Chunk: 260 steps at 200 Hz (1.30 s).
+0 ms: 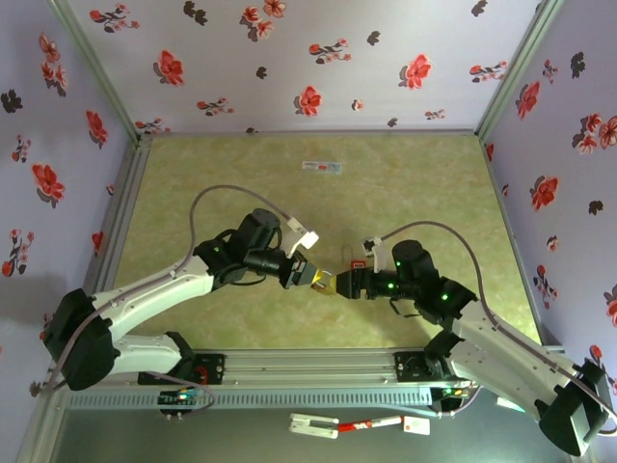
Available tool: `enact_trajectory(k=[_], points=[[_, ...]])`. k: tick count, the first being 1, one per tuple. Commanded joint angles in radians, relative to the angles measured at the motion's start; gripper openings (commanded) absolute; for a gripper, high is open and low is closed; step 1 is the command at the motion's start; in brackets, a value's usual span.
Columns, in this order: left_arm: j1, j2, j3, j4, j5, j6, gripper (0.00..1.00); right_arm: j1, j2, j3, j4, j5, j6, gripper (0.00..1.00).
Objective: Unlock with the key
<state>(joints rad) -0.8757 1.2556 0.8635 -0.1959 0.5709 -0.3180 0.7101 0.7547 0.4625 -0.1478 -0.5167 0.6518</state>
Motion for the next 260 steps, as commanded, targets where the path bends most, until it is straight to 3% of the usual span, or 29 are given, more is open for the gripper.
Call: enact_trajectory(k=[1, 27, 60, 118, 158, 183, 260], points=[[0.004, 0.001, 0.041, 0.053, 0.075, 0.054, 0.00, 0.008, -0.002, -0.007, 0.018, -0.012, -0.103, 0.67], [0.004, 0.001, 0.052, 0.052, 0.086, 0.061, 0.00, 0.008, 0.030, -0.011, 0.045, -0.017, -0.136, 0.60], [0.004, 0.008, 0.066, 0.038, 0.086, 0.073, 0.00, 0.028, 0.036, -0.048, 0.139, -0.027, -0.130, 0.60], [0.004, 0.016, 0.085, 0.033, 0.097, 0.097, 0.00, 0.090, 0.026, -0.094, 0.231, 0.045, -0.171, 0.55], [0.004, 0.021, 0.099, 0.032, 0.114, 0.108, 0.00, 0.103, 0.036, -0.095, 0.219, 0.141, -0.223, 0.43], [0.004, 0.023, 0.104, 0.035, 0.132, 0.108, 0.00, 0.103, 0.040, -0.099, 0.232, 0.172, -0.241, 0.42], [0.003, 0.051, 0.119, 0.035, 0.150, 0.109, 0.00, 0.109, 0.083, -0.098, 0.353, 0.112, -0.248, 0.34]])
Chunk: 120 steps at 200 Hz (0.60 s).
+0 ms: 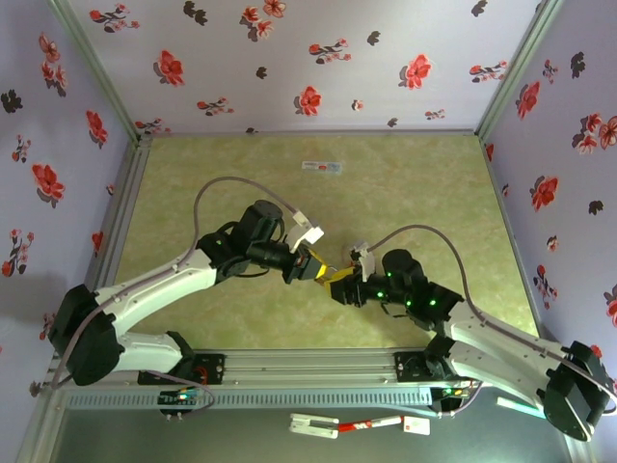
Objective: Unlock with the key
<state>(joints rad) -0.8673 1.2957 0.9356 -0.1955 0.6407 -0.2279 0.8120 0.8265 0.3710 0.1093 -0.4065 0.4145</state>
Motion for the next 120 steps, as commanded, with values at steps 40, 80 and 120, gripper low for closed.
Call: enact_trajectory(k=[40, 80, 120], points=[[-0.004, 0.028, 0.055, 0.030, 0.083, 0.025, 0.00, 0.020, 0.013, -0.009, 0.127, -0.004, -0.008, 0.29], [-0.004, 0.043, 0.056, 0.041, 0.085, 0.025, 0.00, 0.038, 0.020, -0.010, 0.143, -0.009, 0.004, 0.21], [-0.005, 0.059, 0.062, 0.039, 0.094, 0.027, 0.00, 0.044, 0.027, -0.009, 0.154, -0.001, 0.014, 0.16]])
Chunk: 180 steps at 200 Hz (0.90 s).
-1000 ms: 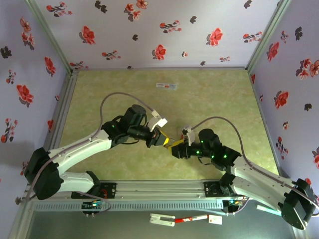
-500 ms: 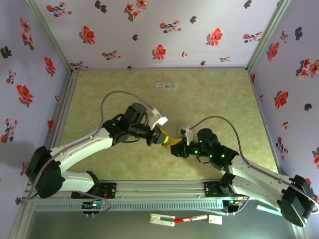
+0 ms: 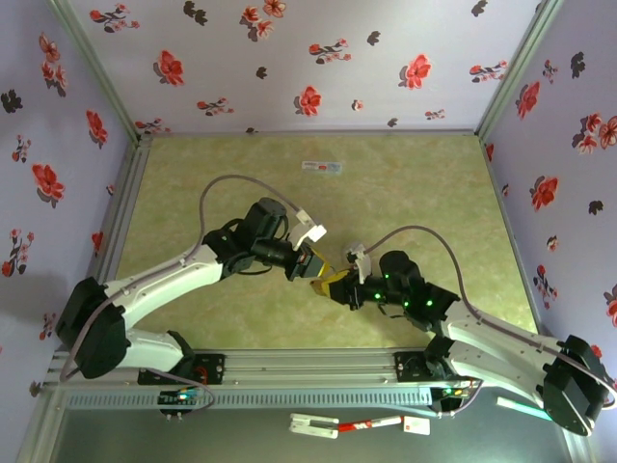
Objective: Unlock with the key
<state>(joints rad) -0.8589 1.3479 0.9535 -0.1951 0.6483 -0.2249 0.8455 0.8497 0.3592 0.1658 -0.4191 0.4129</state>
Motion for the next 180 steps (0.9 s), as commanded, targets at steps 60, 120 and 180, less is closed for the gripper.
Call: enact_trajectory(k=[60, 120, 180], points=[[-0.012, 0.014, 0.033, -0.004, 0.085, 0.061, 0.00, -0.006, -0.077, 0.009, -0.073, 0.145, 0.000, 0.41], [-0.010, 0.018, 0.045, -0.051, 0.085, 0.103, 0.00, -0.014, -0.113, 0.019, -0.151, 0.221, -0.016, 0.48], [0.001, 0.030, 0.041, -0.076, 0.077, 0.125, 0.00, -0.027, -0.131, -0.002, -0.194, 0.271, 0.018, 0.50]])
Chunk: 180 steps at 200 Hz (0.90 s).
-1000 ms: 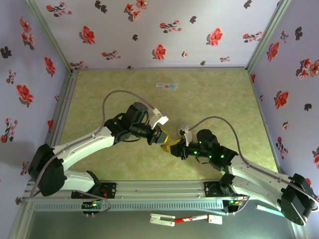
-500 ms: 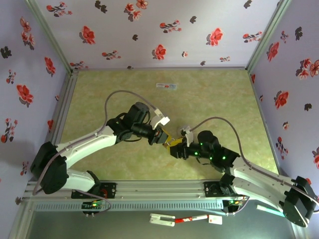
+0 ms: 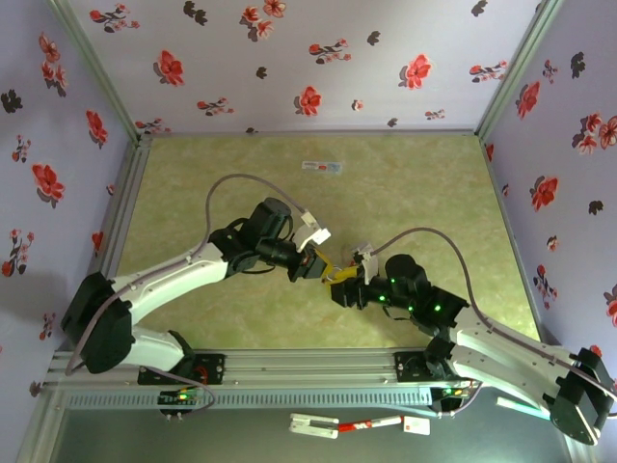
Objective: Unlock with the key
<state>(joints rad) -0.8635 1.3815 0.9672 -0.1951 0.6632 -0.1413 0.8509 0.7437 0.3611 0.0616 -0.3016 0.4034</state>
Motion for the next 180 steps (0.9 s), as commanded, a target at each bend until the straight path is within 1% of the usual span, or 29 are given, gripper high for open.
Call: enact_trajectory(k=[1, 33, 68, 96, 113, 141, 180], points=[[0.006, -0.004, 0.028, -0.078, 0.062, 0.043, 0.00, -0.033, -0.026, -0.004, -0.091, 0.154, 0.028, 0.50], [0.011, 0.008, 0.036, -0.119, 0.041, 0.067, 0.00, -0.047, -0.058, -0.011, -0.126, 0.168, 0.030, 0.52], [0.011, 0.019, 0.040, -0.122, 0.032, 0.068, 0.00, -0.049, -0.052, -0.012, -0.130, 0.155, 0.021, 0.53], [0.012, 0.026, 0.039, -0.108, 0.040, 0.064, 0.00, -0.049, -0.021, -0.021, -0.078, 0.124, 0.022, 0.54], [0.012, 0.033, 0.040, -0.108, 0.050, 0.067, 0.00, -0.049, -0.007, -0.032, -0.007, 0.064, 0.025, 0.60], [0.013, 0.040, 0.052, -0.126, 0.051, 0.079, 0.00, -0.048, 0.004, -0.044, 0.076, -0.032, 0.023, 0.66], [0.012, 0.045, 0.062, -0.126, 0.074, 0.092, 0.00, -0.048, 0.025, -0.053, 0.109, -0.028, 0.004, 0.64]])
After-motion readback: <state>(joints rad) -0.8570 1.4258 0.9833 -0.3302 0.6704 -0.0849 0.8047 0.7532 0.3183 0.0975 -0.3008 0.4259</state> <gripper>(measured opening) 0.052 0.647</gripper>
